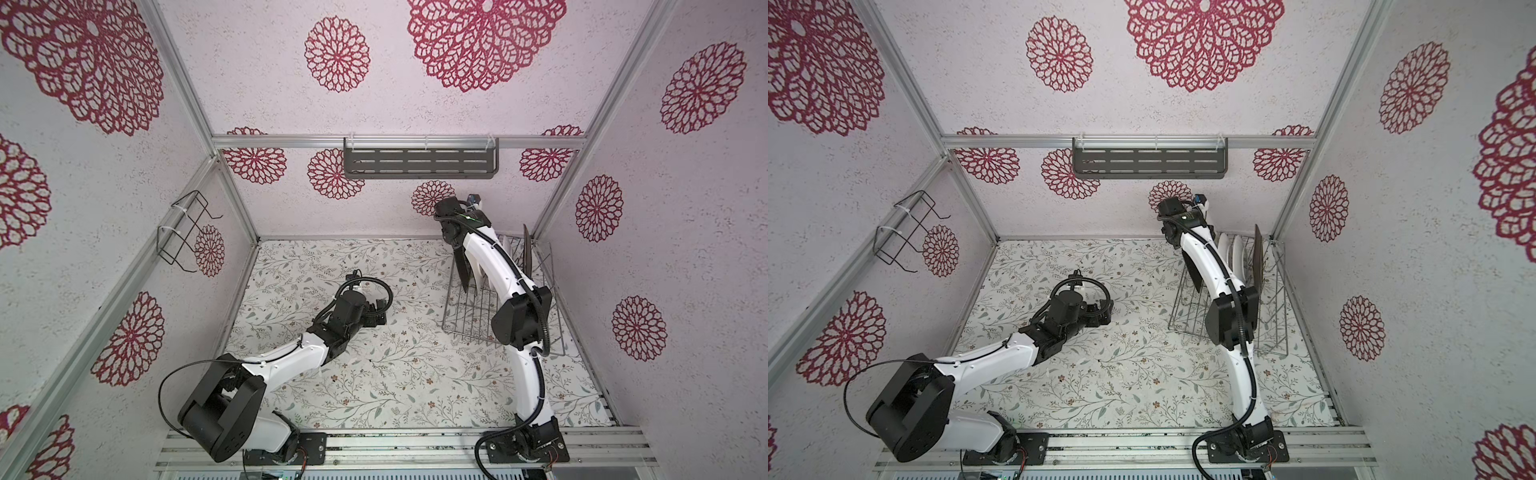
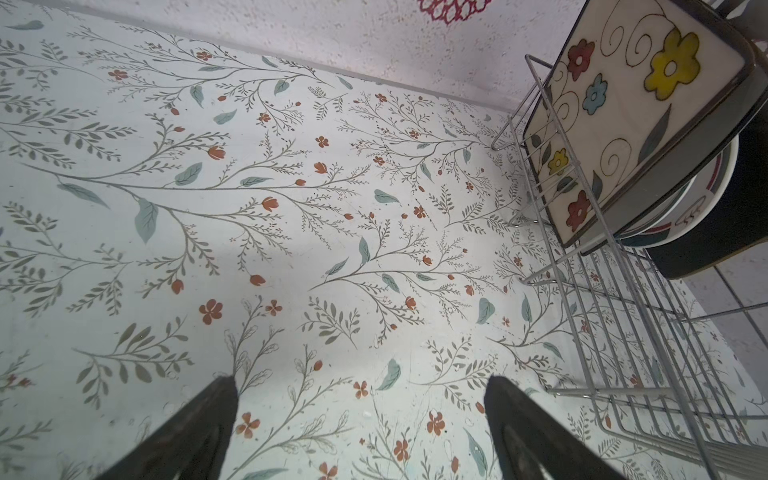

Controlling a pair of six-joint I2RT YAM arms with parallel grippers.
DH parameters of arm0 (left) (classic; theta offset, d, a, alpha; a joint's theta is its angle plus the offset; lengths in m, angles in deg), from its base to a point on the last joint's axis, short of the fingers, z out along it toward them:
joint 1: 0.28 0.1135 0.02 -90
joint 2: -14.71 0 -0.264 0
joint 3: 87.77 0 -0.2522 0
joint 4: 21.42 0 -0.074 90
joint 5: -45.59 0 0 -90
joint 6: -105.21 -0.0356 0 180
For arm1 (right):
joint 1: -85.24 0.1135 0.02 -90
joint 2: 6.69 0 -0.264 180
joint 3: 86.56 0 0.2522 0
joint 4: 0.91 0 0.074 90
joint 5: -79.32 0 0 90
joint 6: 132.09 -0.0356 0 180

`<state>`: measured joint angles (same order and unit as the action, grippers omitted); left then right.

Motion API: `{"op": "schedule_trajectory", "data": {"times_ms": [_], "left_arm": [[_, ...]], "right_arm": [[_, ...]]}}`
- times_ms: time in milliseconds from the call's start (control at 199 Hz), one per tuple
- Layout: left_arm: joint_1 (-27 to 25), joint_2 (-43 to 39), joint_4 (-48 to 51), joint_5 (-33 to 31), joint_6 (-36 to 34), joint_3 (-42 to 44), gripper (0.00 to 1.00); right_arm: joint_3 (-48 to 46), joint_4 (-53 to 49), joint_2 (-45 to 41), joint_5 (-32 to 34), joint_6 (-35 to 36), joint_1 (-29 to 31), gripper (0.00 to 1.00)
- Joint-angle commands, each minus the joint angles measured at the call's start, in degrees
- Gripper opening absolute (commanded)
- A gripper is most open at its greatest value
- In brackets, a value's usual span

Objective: Unload the plates from the dish rack
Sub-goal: 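Lower the right gripper onto the white square plate's top edge and close it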

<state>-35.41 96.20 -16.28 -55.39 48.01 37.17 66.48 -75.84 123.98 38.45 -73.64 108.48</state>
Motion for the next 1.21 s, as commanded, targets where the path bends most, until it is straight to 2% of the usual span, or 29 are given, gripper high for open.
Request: {"op": "schedule_trajectory", "data": {"times_ms": [0, 332, 1201], "left_arm": [[-0.81, 0.49, -0.41, -0.4, -0.73, -1.41, 0.97], [-0.99, 1.34, 0.48, -0.58, -1.11, -2.47, 0.97], [-1.34, -0.71, 1.95, -2.7, -1.25, -3.09, 0.97]], "right_arm": [[2.08, -0.71, 0.9, 1.2, 0.61, -0.74, 0.48], [2.09, -0.61, 0.7, -3.71, 0.85, -1.96, 0.46], [1.96, -0.91, 0.88, -7.2, 2.19, -3.27, 0.31]]}}
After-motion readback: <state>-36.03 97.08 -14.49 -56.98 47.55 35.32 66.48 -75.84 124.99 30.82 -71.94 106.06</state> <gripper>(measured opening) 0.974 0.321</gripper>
